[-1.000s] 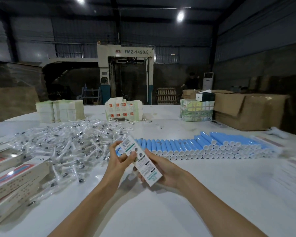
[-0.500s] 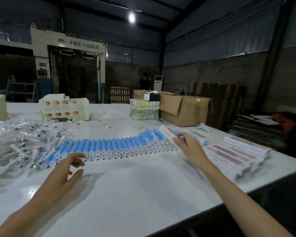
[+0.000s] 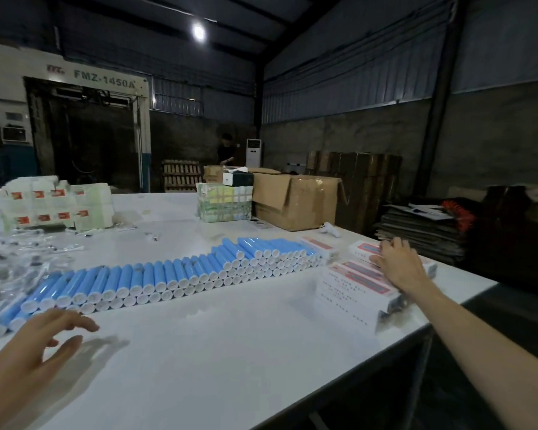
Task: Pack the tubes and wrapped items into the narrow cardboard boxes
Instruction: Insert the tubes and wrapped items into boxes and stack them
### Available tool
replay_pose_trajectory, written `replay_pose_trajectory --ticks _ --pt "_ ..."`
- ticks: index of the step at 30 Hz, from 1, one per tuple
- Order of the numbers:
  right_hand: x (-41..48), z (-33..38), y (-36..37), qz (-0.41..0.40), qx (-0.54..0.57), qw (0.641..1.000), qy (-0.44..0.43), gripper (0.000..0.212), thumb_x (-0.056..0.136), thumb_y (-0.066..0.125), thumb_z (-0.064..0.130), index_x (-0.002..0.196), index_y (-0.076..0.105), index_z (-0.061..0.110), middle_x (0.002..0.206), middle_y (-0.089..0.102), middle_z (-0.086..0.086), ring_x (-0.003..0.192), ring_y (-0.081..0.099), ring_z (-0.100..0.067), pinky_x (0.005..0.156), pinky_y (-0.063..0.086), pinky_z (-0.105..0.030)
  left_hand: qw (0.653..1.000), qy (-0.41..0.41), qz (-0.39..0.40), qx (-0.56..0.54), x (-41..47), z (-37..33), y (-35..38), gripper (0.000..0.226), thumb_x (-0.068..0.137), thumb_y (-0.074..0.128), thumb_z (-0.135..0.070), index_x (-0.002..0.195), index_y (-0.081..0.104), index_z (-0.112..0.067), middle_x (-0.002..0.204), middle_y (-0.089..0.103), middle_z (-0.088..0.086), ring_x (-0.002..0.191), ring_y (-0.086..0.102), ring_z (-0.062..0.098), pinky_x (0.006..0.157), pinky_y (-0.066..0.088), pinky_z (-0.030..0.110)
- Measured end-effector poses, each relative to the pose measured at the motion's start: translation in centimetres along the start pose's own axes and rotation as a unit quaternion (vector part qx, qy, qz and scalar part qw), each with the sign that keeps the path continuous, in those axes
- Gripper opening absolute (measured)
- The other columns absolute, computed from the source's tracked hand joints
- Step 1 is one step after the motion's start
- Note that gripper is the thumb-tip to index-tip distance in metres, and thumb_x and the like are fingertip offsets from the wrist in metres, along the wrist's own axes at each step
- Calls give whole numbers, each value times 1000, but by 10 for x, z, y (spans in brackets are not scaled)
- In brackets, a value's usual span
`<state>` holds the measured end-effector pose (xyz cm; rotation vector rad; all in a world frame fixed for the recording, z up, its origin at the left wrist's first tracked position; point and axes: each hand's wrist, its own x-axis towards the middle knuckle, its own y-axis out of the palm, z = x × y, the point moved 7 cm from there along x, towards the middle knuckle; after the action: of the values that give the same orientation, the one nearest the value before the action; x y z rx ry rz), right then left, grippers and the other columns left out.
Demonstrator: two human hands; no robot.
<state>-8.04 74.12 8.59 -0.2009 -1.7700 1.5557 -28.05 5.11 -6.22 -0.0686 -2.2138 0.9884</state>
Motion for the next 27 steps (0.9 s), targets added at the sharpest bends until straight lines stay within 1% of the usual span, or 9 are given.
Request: replay_pose_trajectory --ticks 3,5,7,10,14,16,19,23,27 --pt "-5 -4 1 -6 -31 1000 -4 42 110 46 39 145 54 16 145 52 -13 134 45 -30 112 37 -43 997 -27 60 37 -2 15 27 31 108 58 -22 119 69 -49 138 66 -11 131 54 17 90 34 11" --pt "-7 -2 1 -8 -43 999 0 41 110 46 37 144 54 16 146 52 -12 135 45 -29 113 37 -42 999 -7 34 31 -6 -1 4 19 104 58 -38 113 74 -44 124 67 -19 121 57 8 83 39 9" --pt "-10 2 -1 -4 -52 999 10 40 110 47 33 144 54 14 148 50 -13 137 44 -30 114 36 -42 999 20 10 31 -13 -22 -23 27 99 51 -52 110 74 -43 117 65 -24 113 56 -1 78 40 6" --pt "-16 18 -12 -29 -62 998 8 40 108 50 28 144 52 11 146 50 -13 135 45 -30 113 37 -42 999 27 20 18 -18 -53 -33 23 96 53 -48 108 72 -50 116 64 -25 108 56 -7 80 41 5" --pt "-26 98 -38 -103 101 987 -75 29 109 48 26 130 62 12 131 58 -9 118 51 -24 102 43 -38 1000 22 9 -5 -21 -82 -39 24 93 59 -32 107 73 -46 114 68 -22 99 62 -5 78 45 11" --pt "-42 161 -48 -107 232 958 -131 22 107 50 22 113 69 13 115 64 -5 109 54 -22 92 47 -38 1000 -1 7 -18 -23 -87 -43 25 100 64 -19 99 76 -41 110 69 -21 96 65 1 77 49 20" --pt "-80 257 -55 -71 396 892 -204 20 105 51 17 99 70 14 97 67 1 97 58 -20 80 50 -38 998 -48 10 -31 -25 -96 -42 32 100 67 3 101 76 -28 102 70 -16 95 64 8 77 54 32" --pt "-142 385 -44 45 567 787 -240 16 102 58 18 94 71 16 84 71 5 78 64 -8 71 49 -24 996 -84 -14 -31 -31 -98 -54 31 100 66 2 100 74 -28 95 71 -7 91 66 14 83 56 43" --pt "-201 471 -16 166 661 704 -199 24 102 60 21 85 68 7 67 62 -2 62 53 -9 62 42 -28 992 -124 -32 4 -35 -91 -63 29 97 63 -4 97 72 -31 96 71 -12 93 66 13 85 57 44"
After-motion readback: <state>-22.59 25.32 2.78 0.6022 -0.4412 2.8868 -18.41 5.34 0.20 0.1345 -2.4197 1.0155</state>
